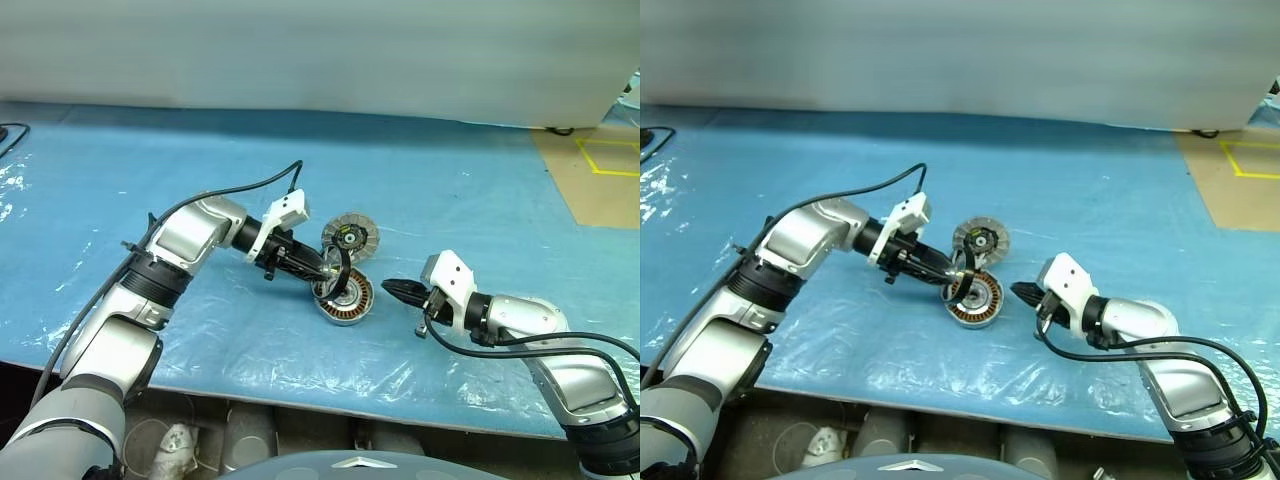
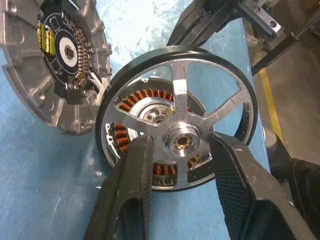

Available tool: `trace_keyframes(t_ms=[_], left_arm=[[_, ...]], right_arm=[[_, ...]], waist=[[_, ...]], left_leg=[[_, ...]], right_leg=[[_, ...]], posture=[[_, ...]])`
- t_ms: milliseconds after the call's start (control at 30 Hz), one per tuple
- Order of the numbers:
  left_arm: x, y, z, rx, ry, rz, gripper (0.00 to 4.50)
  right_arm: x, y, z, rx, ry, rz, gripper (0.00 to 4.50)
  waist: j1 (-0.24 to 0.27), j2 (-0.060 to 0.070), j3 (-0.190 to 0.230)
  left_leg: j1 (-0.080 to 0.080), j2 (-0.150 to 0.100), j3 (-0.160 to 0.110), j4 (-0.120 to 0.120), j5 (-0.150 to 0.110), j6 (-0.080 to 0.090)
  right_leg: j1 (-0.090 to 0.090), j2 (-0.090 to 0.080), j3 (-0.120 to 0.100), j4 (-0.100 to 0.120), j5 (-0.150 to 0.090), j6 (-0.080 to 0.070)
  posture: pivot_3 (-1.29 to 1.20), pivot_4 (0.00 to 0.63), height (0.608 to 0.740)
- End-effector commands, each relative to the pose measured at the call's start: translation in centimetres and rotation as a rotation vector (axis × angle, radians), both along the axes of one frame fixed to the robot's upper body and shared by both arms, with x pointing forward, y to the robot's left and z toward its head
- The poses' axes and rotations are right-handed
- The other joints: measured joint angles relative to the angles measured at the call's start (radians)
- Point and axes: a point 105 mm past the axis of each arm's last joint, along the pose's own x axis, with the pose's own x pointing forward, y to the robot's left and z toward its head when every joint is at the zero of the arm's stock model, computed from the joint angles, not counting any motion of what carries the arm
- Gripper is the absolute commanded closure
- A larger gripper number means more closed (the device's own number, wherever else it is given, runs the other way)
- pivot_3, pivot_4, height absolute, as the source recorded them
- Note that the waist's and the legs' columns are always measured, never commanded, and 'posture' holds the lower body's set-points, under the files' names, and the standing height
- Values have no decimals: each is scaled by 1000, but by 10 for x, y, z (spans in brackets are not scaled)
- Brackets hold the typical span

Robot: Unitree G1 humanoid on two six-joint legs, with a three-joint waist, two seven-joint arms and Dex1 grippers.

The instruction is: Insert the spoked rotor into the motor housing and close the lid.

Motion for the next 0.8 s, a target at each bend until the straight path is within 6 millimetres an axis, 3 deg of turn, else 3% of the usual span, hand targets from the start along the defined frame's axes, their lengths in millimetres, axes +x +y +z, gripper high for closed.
trace_keyframes(t_ms=[33, 700, 800], left_arm=[[-2, -3, 9, -3, -34, -28, 2697], [-7, -9, -1, -4, -35, -62, 2697], [-7, -12, -1, -15, -36, -61, 2135]], right_arm=[[0, 4, 6, 10, -31, 22, 4500], [0, 5, 5, 14, -38, 17, 4500], [0, 5, 5, 15, -39, 16, 4500]], waist=[[0, 0, 0], [0, 0, 0], [0, 0, 0]], left_leg=[[0, 0, 0, 0, 0, 0], [0, 0, 0, 0, 0, 0], [0, 0, 0, 0, 0, 0]], right_leg=[[0, 0, 0, 0, 0, 0], [0, 0, 0, 0, 0, 0], [0, 0, 0, 0, 0, 0]], posture=[[0, 150, 740], [0, 150, 740], [0, 150, 740]])
